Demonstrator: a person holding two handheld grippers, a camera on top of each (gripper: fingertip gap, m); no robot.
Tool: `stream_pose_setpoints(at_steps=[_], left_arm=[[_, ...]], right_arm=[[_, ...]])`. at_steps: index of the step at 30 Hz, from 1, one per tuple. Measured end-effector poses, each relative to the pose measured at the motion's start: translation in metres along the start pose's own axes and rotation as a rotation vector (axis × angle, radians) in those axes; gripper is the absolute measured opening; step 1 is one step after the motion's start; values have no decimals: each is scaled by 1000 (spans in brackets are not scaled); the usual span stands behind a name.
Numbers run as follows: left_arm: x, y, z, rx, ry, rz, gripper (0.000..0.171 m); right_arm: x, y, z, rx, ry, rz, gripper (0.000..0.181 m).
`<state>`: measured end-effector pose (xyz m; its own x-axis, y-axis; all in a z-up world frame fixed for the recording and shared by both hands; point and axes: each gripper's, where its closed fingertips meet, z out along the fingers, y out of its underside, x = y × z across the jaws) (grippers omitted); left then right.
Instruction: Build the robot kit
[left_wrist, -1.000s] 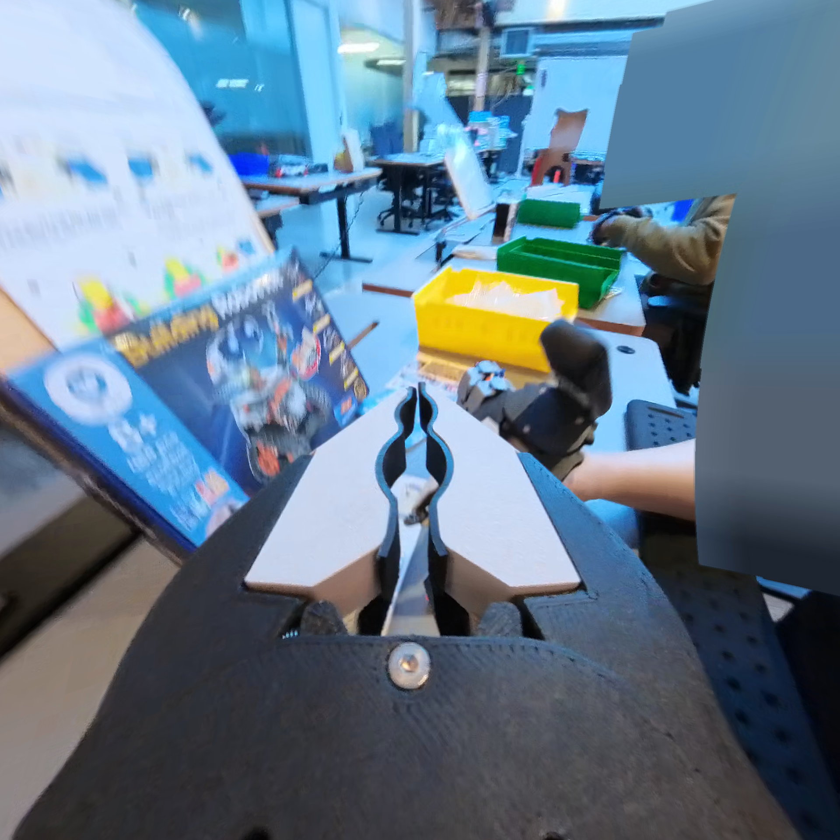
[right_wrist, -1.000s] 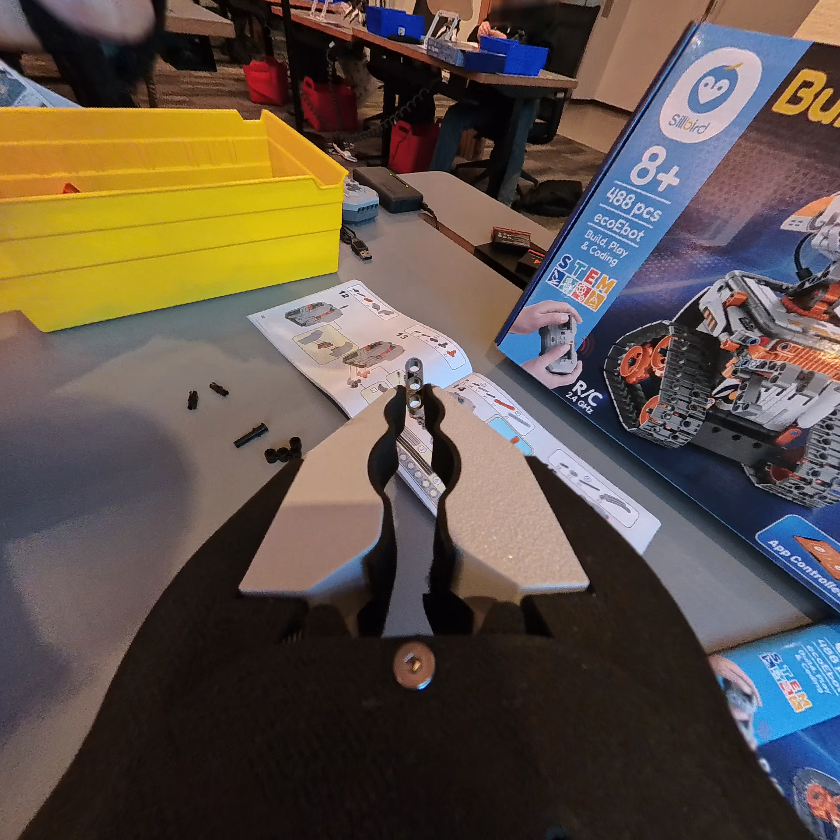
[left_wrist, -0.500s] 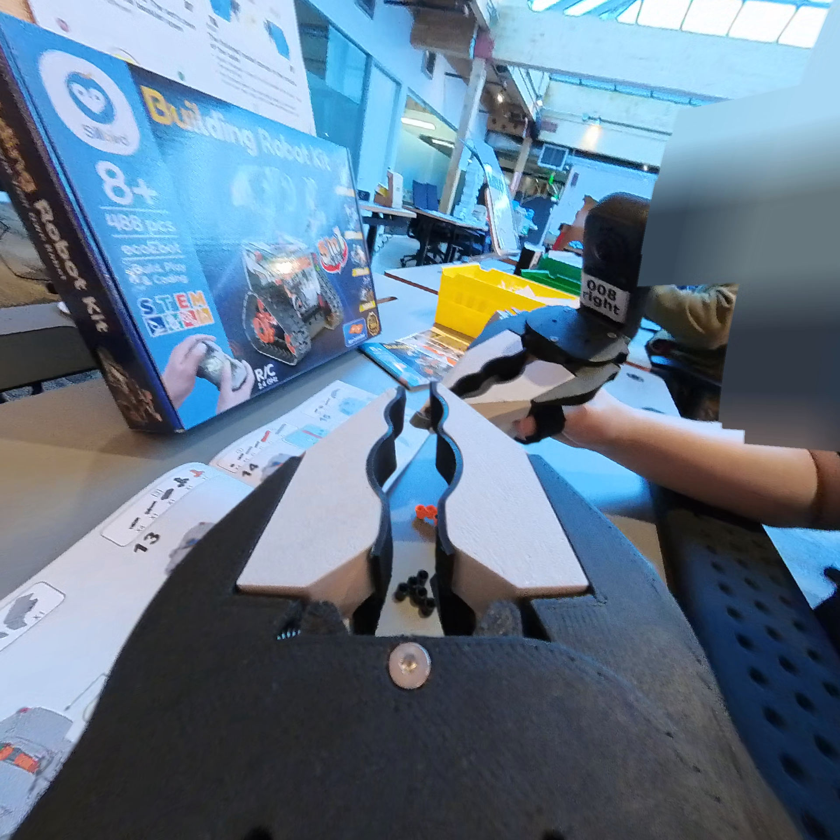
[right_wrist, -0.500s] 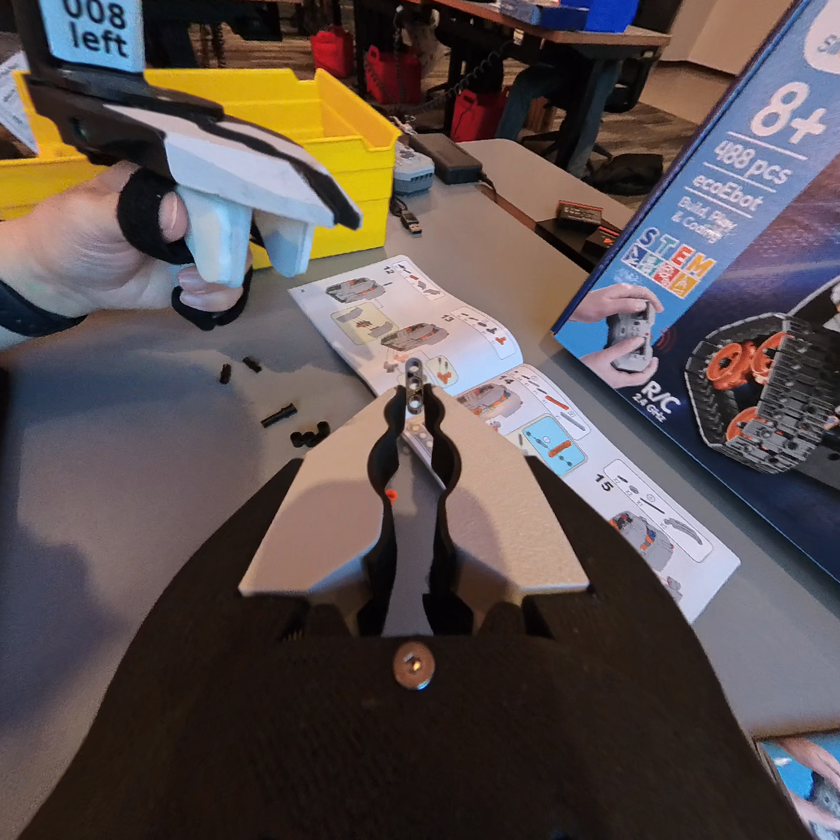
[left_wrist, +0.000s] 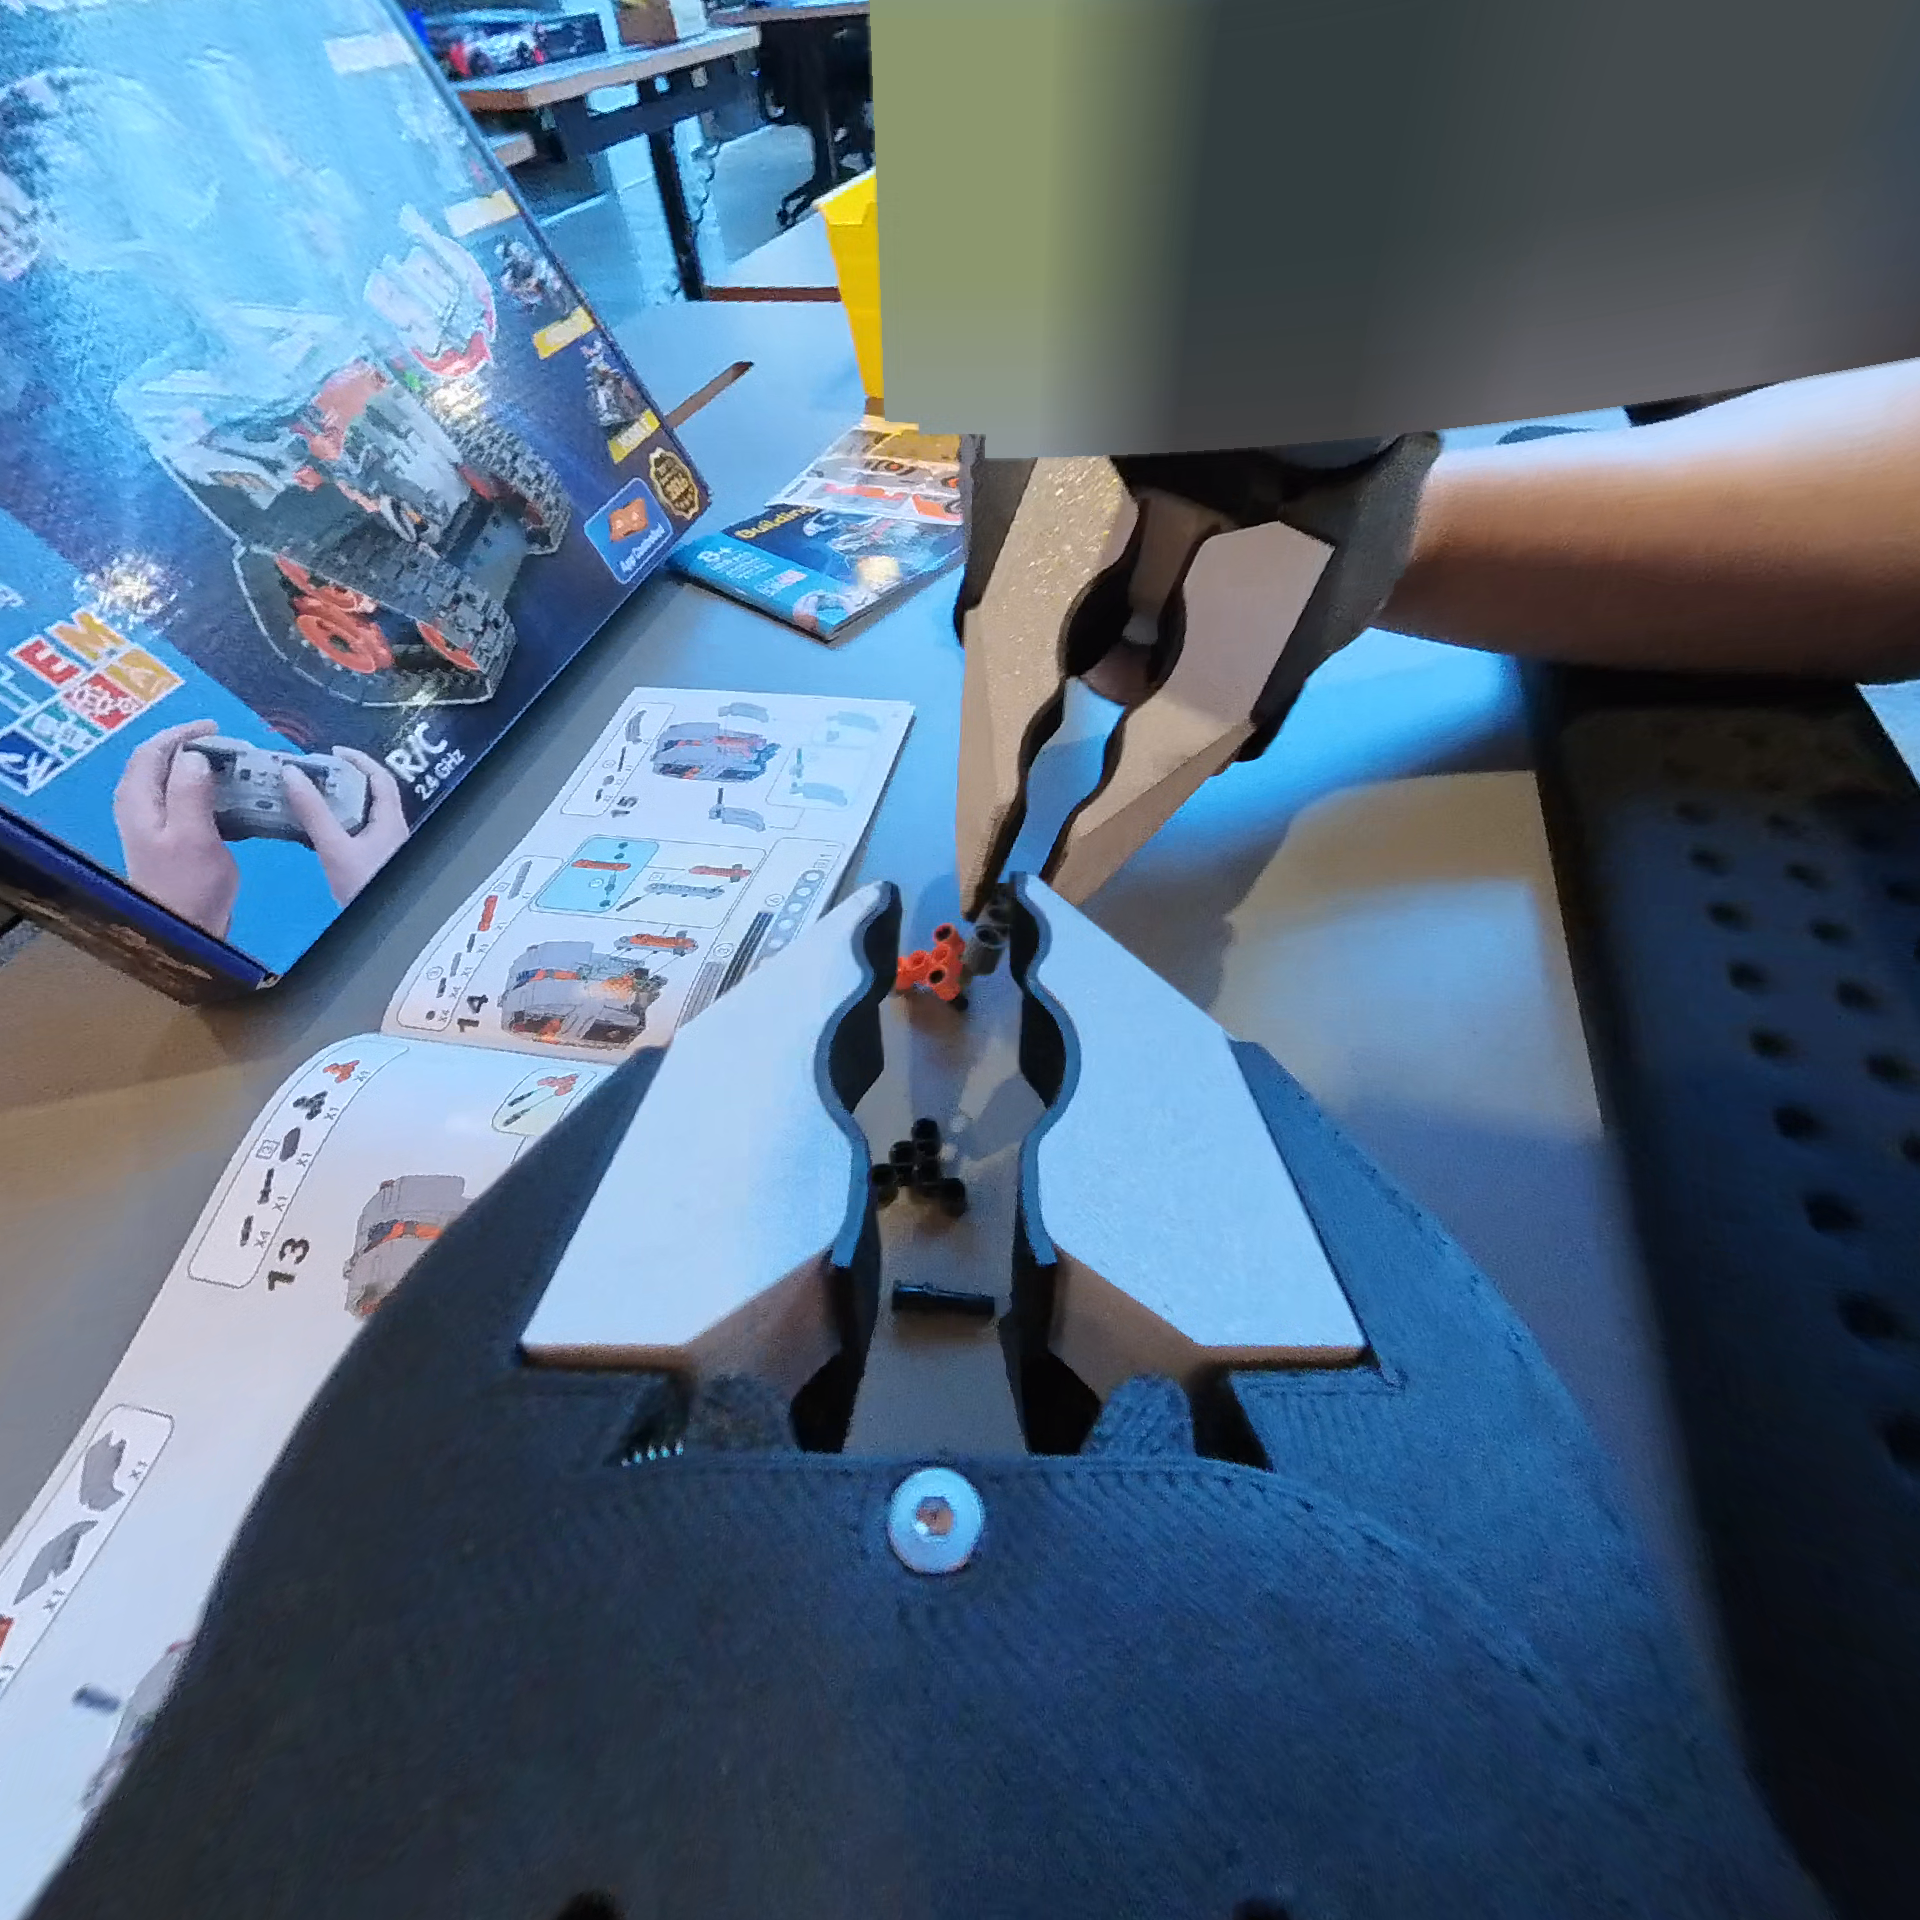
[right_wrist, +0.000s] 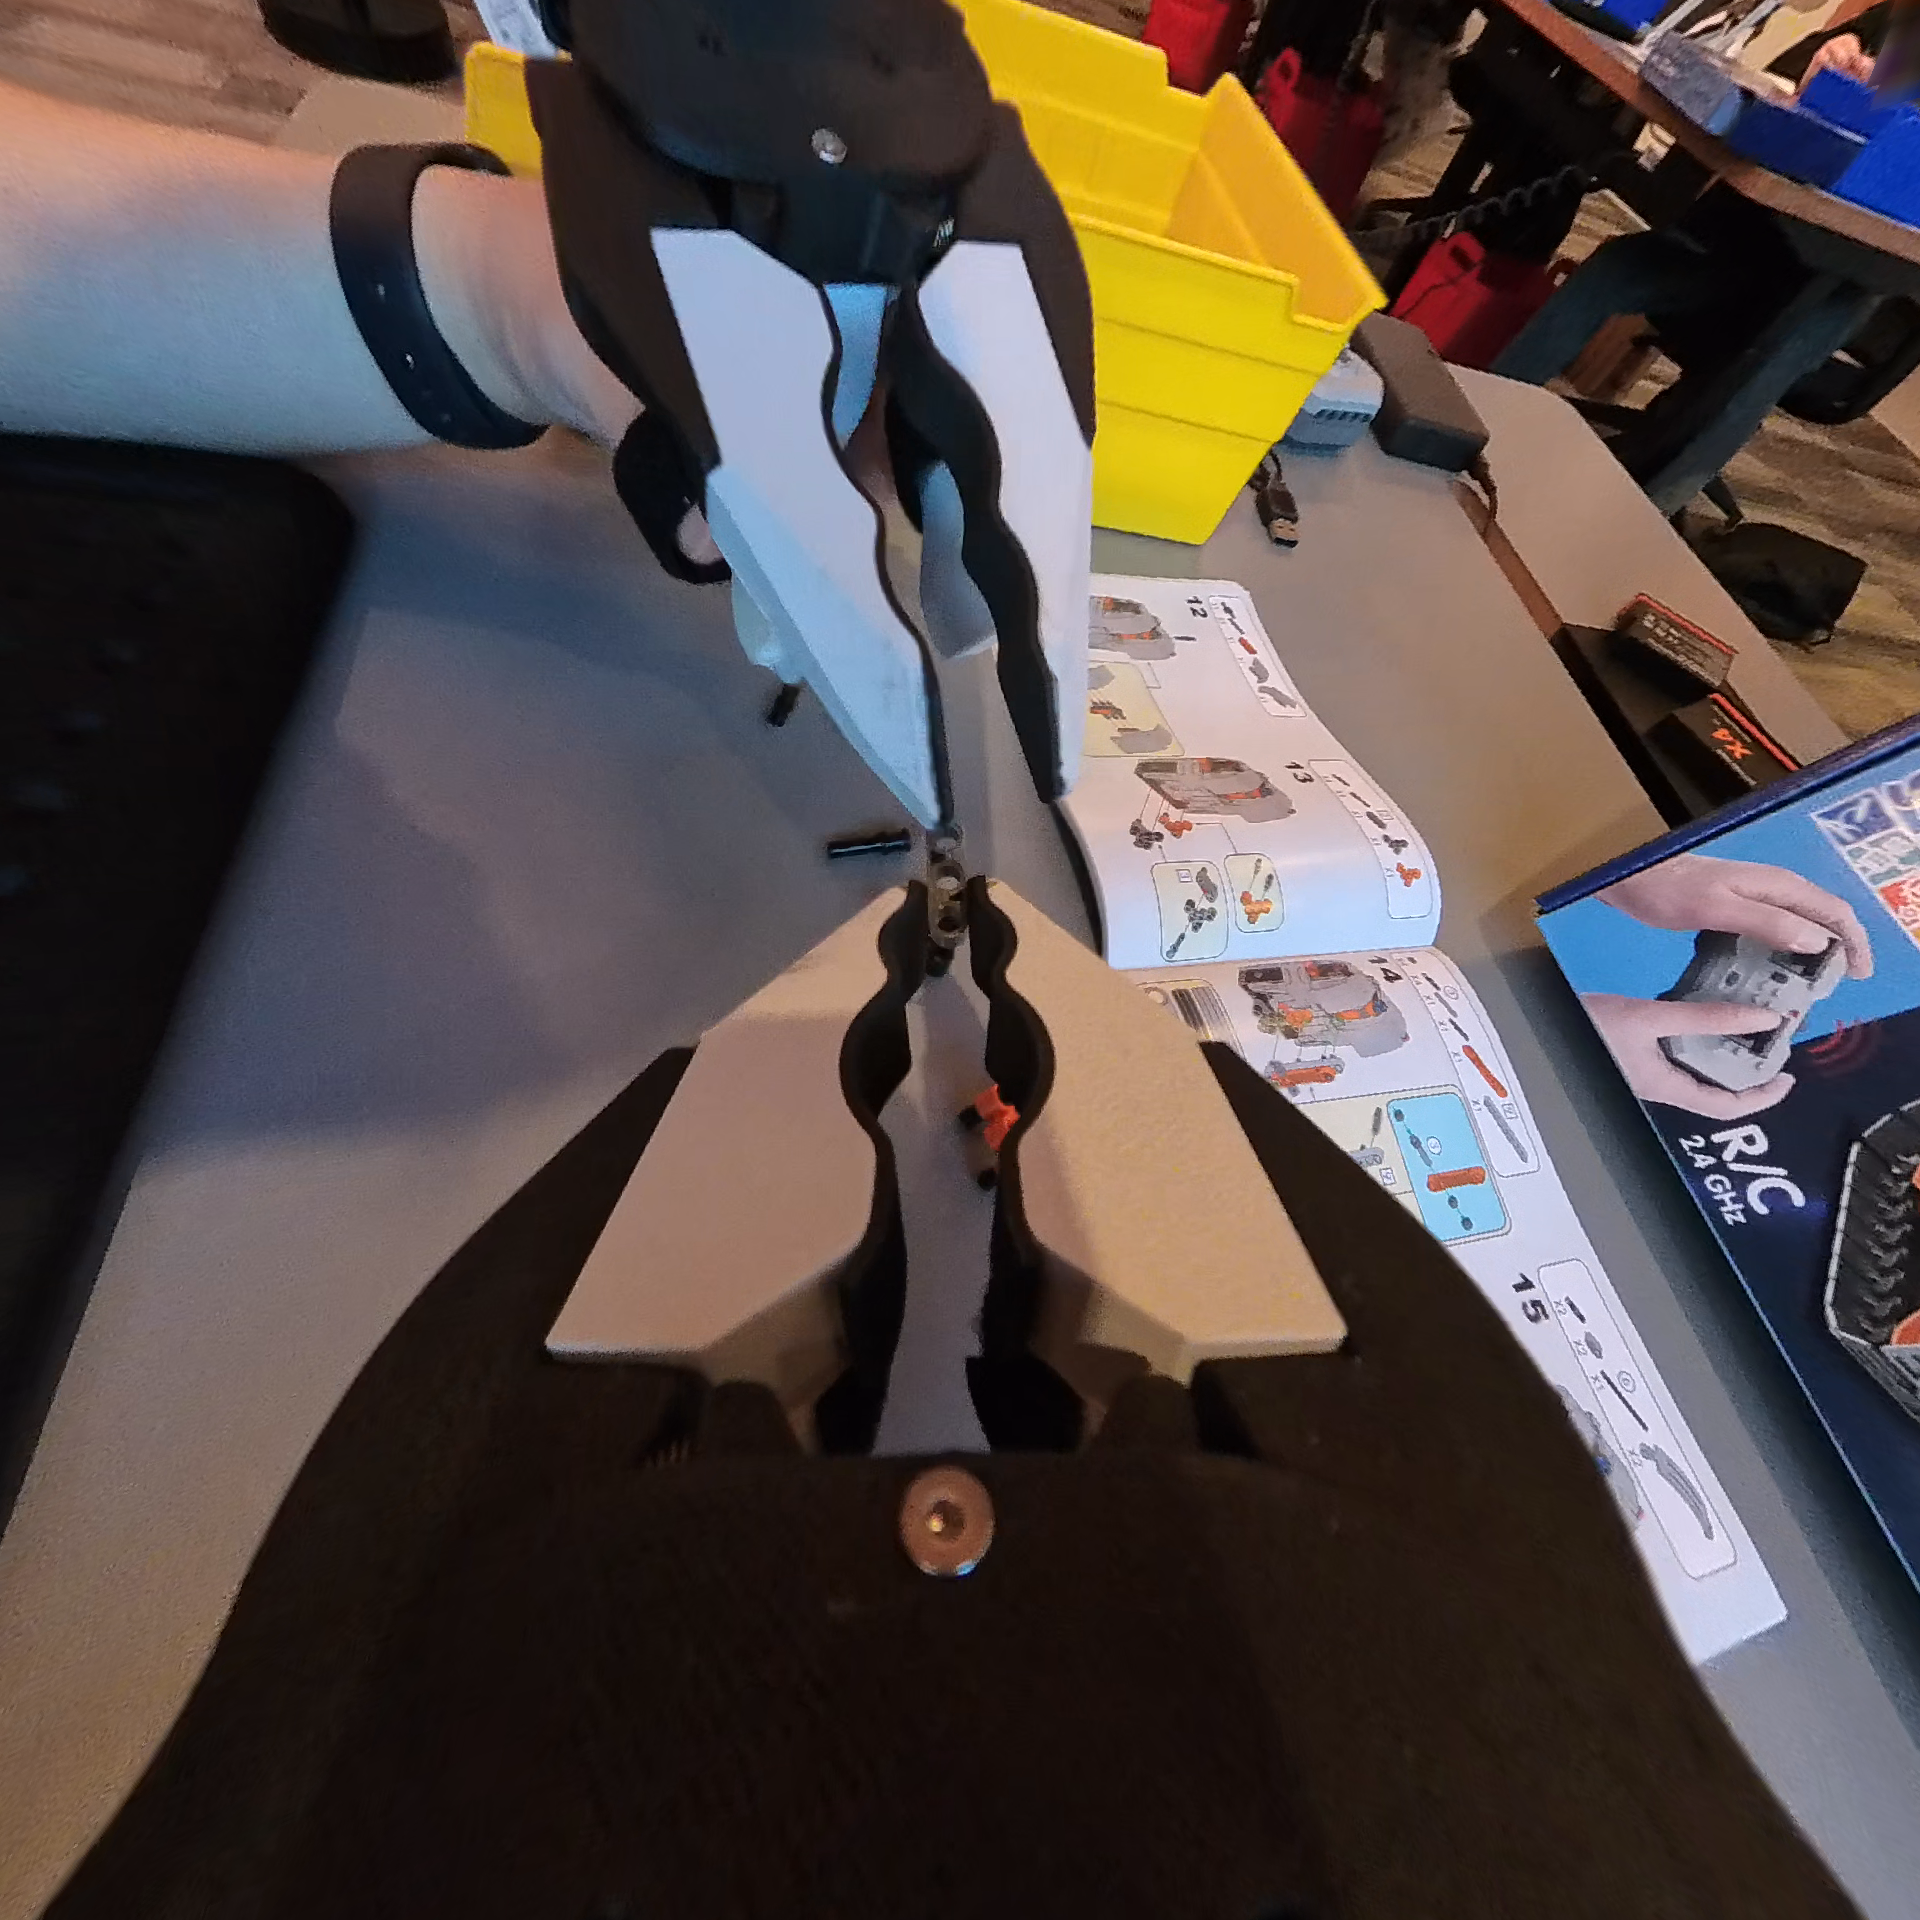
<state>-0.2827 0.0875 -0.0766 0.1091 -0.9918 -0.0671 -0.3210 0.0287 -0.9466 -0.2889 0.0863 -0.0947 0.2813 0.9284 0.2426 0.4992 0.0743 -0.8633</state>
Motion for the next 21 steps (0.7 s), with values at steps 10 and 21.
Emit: stream_pose_setpoints(at_steps=[10, 21], left_arm=[[11, 16, 4, -70, 76, 18, 13], [17, 20, 3, -101, 100, 65, 5]], right_arm=[[-3, 1, 1, 9, -27, 1, 5], [-11, -1, 1, 34, -78, -3, 5]])
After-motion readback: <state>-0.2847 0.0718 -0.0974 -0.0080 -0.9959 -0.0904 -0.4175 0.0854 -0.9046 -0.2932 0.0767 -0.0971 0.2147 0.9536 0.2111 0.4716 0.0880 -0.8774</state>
